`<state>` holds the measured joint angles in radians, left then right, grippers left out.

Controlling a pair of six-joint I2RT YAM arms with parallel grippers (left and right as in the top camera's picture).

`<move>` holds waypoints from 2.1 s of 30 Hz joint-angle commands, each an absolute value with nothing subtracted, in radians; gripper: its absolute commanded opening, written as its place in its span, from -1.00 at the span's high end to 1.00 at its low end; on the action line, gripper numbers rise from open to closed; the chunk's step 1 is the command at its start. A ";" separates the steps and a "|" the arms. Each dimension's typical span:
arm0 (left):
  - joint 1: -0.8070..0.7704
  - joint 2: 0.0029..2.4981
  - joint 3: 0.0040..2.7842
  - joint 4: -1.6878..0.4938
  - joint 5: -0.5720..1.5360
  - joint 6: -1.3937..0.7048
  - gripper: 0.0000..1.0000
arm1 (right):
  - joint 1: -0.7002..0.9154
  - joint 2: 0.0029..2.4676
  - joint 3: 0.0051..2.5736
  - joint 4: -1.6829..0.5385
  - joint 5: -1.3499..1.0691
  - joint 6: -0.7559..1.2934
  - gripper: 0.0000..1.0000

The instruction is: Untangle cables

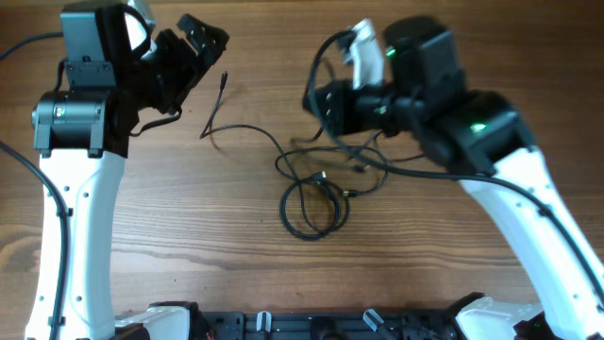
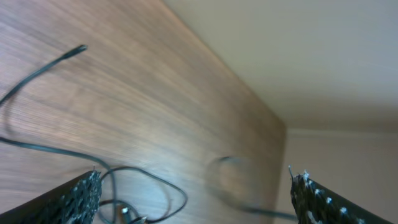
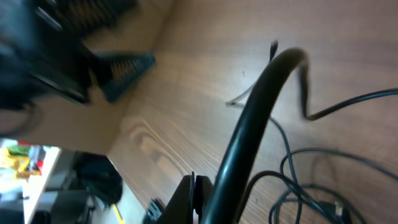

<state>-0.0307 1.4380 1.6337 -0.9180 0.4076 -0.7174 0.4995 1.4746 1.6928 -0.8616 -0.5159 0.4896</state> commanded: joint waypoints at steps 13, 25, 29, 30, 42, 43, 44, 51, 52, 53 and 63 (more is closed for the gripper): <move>-0.126 1.504 1.640 -1.065 0.352 -0.554 -1.00 | -0.050 1.544 1.804 -0.971 -0.535 0.404 0.91; -0.324 1.530 1.640 -1.025 0.357 -0.554 -1.00 | -0.424 1.832 1.804 -0.816 -0.516 0.482 0.91; -0.350 1.552 1.640 -1.012 0.357 -0.554 -1.00 | -0.548 1.866 1.804 -0.808 -0.432 0.562 0.91; -0.352 1.554 1.640 -1.009 0.358 -0.555 -1.00 | -0.577 1.866 1.804 -0.798 -0.420 0.573 0.91; -0.352 1.554 1.640 -1.000 0.358 -0.557 -1.00 | -0.615 1.861 1.806 -0.751 -0.272 0.579 -1.00; -0.352 1.554 1.640 -1.000 0.358 -0.557 -1.00 | -0.615 1.853 1.806 -0.753 -0.331 0.579 -1.00; -0.352 1.554 1.640 -1.000 0.358 -0.557 -1.00 | -0.615 1.841 1.806 -0.755 -0.379 0.580 -0.99; -0.352 1.554 1.640 -1.002 0.357 -0.519 -0.97 | -0.592 1.569 1.806 -0.916 -0.619 0.512 -0.99; -0.351 1.551 1.641 -0.998 0.357 -0.501 -0.93 | -0.576 1.539 1.806 -0.948 -0.630 0.476 -0.99; -0.348 1.543 1.641 -0.997 0.352 -0.500 -0.89 | -0.552 1.509 1.806 -0.989 -0.631 0.435 -1.00; -0.330 1.348 1.627 -1.229 0.237 -0.510 -0.63 | -0.202 1.418 1.774 -1.273 -0.557 0.238 -0.93</move>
